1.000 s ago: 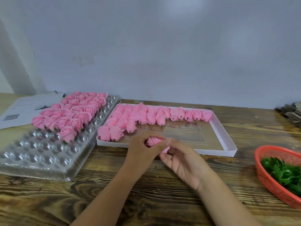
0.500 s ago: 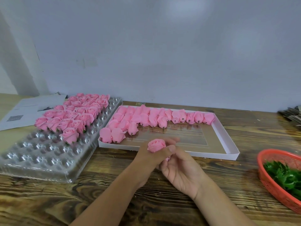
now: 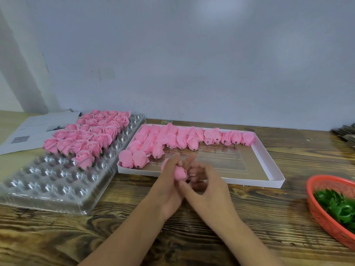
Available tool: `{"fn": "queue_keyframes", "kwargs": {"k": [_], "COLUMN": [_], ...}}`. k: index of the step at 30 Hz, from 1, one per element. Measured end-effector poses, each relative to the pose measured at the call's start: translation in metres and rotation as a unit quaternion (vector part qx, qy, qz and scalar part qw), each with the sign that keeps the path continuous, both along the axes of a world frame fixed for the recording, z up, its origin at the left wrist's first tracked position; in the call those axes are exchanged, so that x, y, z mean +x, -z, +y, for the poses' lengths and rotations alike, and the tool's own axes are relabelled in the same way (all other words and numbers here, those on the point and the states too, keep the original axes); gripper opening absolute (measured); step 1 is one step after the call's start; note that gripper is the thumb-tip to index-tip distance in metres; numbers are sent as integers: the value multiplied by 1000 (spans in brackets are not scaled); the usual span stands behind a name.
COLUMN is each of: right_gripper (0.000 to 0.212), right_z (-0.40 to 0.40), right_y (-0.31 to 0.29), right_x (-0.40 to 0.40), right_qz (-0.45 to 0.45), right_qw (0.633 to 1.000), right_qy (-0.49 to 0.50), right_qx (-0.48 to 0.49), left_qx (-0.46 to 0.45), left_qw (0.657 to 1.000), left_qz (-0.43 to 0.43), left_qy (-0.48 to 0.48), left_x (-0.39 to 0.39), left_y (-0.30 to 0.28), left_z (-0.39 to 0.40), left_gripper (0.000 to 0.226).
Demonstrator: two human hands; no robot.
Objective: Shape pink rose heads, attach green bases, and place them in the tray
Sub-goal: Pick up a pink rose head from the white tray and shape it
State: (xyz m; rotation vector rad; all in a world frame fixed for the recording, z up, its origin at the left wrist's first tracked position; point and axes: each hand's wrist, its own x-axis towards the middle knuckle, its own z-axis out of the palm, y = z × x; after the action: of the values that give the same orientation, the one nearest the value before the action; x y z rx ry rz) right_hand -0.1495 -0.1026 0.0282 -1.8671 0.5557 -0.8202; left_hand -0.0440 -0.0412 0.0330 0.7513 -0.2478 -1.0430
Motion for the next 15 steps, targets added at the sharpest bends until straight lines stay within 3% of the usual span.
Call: {"fn": "queue_keyframes", "kwargs": {"k": [4,7,13,15], "right_gripper": [40,36,27,25], "right_z": [4,0,3,5], "right_y": [15,20,19,15], "right_x": [3,5,3,3], "right_qz": [-28,-55,-24,-30], "right_qw": [986,970,970,984], "right_qy": [9,39,57,51], "right_qx": [-164,-232,-234,-165], "left_qx": [46,42,34,21], "left_qw": [998,998,998,999], "left_qz": [11,27,20,21], "left_qy": [35,40,43,41], "left_x": [-5,-9,-11,-9], "left_y": [3,3,5,6], "left_z": [0,-1,0,-1], "left_gripper": [52,54,39,29]}}
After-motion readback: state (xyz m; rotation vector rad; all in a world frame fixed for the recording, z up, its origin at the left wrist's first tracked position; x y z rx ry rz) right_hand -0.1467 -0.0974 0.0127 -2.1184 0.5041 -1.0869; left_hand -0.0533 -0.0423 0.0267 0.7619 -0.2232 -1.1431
